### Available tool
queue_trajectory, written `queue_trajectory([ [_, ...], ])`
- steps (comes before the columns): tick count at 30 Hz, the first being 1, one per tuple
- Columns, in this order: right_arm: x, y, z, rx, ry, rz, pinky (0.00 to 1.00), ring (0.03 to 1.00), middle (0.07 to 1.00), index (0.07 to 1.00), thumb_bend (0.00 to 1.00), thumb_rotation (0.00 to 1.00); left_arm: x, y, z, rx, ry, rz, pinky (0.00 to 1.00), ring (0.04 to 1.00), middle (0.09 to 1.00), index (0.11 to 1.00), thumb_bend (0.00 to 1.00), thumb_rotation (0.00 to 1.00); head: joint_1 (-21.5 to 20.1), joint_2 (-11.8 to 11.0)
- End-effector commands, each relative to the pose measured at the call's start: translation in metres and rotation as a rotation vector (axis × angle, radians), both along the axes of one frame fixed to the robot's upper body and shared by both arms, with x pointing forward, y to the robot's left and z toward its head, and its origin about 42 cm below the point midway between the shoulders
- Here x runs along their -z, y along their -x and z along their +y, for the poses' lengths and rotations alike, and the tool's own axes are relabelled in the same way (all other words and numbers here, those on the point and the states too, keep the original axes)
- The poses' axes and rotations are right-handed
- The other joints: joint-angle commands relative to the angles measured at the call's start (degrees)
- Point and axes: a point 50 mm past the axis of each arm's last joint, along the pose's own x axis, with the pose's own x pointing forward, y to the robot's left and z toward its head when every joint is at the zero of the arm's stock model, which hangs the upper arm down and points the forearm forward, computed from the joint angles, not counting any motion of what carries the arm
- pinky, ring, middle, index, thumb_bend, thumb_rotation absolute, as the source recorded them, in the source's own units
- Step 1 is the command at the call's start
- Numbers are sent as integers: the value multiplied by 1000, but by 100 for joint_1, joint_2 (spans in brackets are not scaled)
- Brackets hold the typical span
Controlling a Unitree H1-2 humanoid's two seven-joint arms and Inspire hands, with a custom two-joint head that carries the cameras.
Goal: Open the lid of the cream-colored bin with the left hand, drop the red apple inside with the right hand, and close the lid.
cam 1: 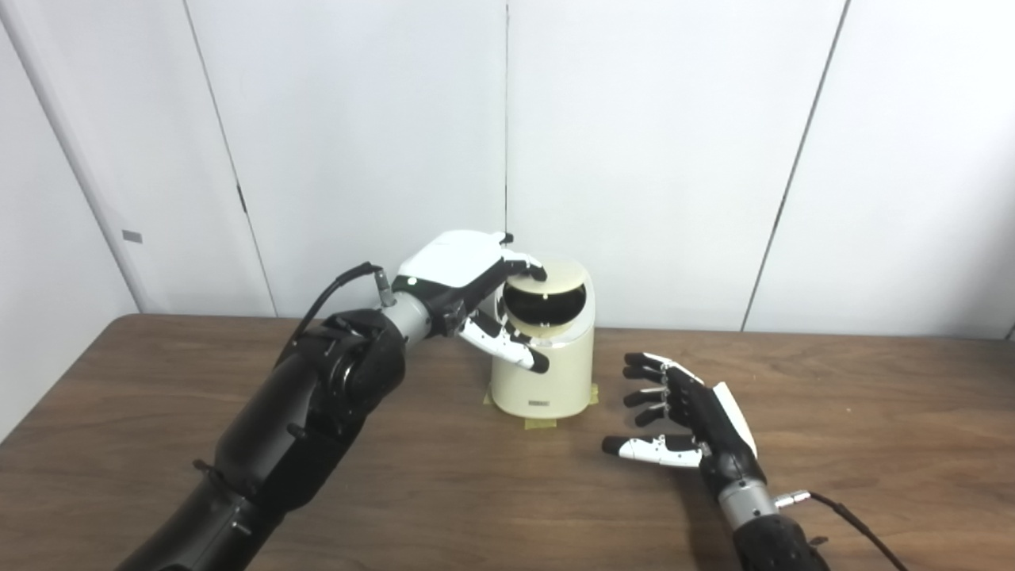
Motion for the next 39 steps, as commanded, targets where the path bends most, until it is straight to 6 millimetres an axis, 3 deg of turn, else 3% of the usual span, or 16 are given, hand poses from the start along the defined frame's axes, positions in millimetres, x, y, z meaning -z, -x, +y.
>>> queue_trajectory([
  [1, -22, -7, 1, 2, -13, -80, 508, 633, 763, 759, 761, 147, -25, 2, 1, 13, -30, -81, 1000, 1000, 846, 835, 1000, 496, 3, 4],
  [9, -22, -5, 3, 7, -3, -77, 497, 631, 768, 761, 757, 148, -21, 10, -2, 29, -42, -67, 1000, 1000, 845, 834, 983, 432, -1, 42],
  [19, -21, -4, 4, 7, 3, -74, 498, 633, 767, 765, 762, 157, -14, 19, -15, 91, -30, -60, 1000, 1000, 849, 851, 983, 455, -10, 93],
  [24, -20, -2, 4, 14, 10, -71, 492, 631, 763, 763, 767, 174, -2, 19, -25, 102, -50, -47, 1000, 1000, 859, 840, 975, 446, -30, 115],
  [29, -19, 0, 3, 15, 11, -67, 497, 634, 767, 767, 757, 178, 14, 14, -29, 74, -75, -24, 1000, 1000, 927, 908, 965, 439, -56, 135],
  [39, -20, 2, -1, 20, 5, -77, 499, 634, 758, 760, 762, 173, 41, 1, -23, 5, -151, 52, 1000, 1000, 935, 921, 975, 416, -83, 177],
])
